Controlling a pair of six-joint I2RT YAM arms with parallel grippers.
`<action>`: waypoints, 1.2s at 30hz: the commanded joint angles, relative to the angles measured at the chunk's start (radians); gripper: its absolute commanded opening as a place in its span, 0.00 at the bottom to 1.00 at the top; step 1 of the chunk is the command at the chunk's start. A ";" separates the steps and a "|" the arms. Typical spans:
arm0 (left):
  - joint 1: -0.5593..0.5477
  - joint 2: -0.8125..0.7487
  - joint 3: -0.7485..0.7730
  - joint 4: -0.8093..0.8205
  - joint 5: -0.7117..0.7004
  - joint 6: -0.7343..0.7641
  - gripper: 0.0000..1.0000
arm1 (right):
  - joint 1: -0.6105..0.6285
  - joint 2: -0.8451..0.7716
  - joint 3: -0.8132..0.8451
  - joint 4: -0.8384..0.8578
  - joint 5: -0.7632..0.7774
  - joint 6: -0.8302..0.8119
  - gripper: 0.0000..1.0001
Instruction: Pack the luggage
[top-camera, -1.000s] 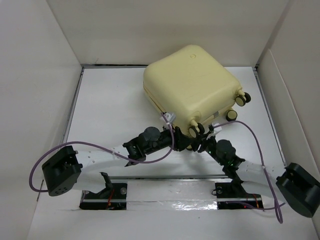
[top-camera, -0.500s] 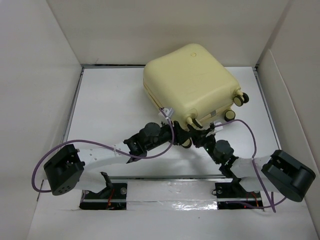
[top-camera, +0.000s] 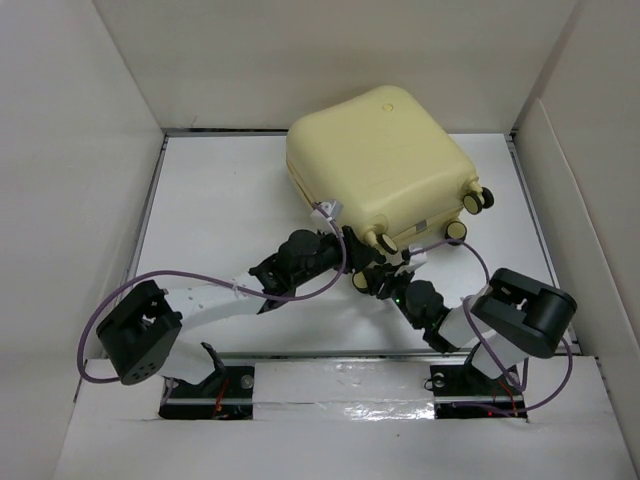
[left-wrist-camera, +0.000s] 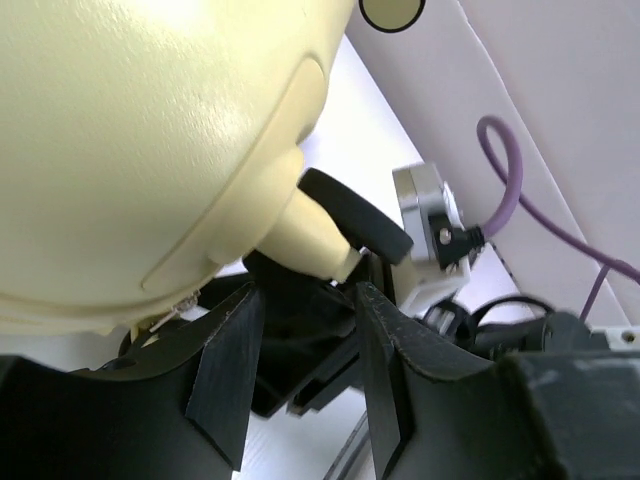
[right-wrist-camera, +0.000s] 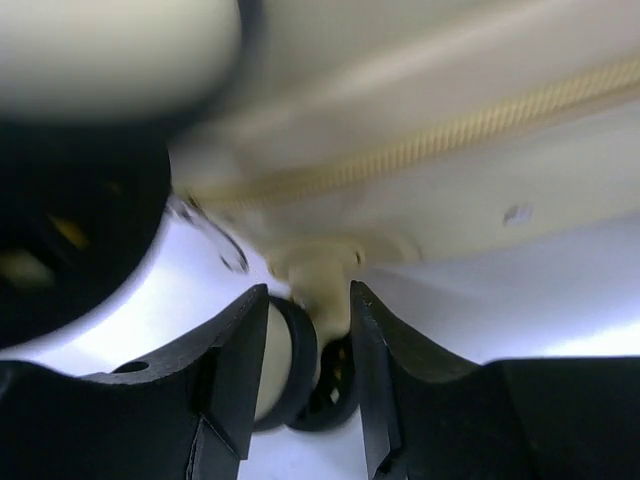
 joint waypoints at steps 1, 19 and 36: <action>0.025 0.032 0.072 0.027 0.030 0.000 0.38 | 0.060 0.085 0.000 0.556 0.075 0.025 0.45; 0.026 0.139 0.287 -0.030 0.136 0.016 0.38 | 0.134 0.056 0.066 0.556 0.182 -0.186 0.59; 0.035 0.164 0.318 -0.026 0.153 0.011 0.37 | 0.134 -0.120 0.070 0.521 0.241 -0.392 0.54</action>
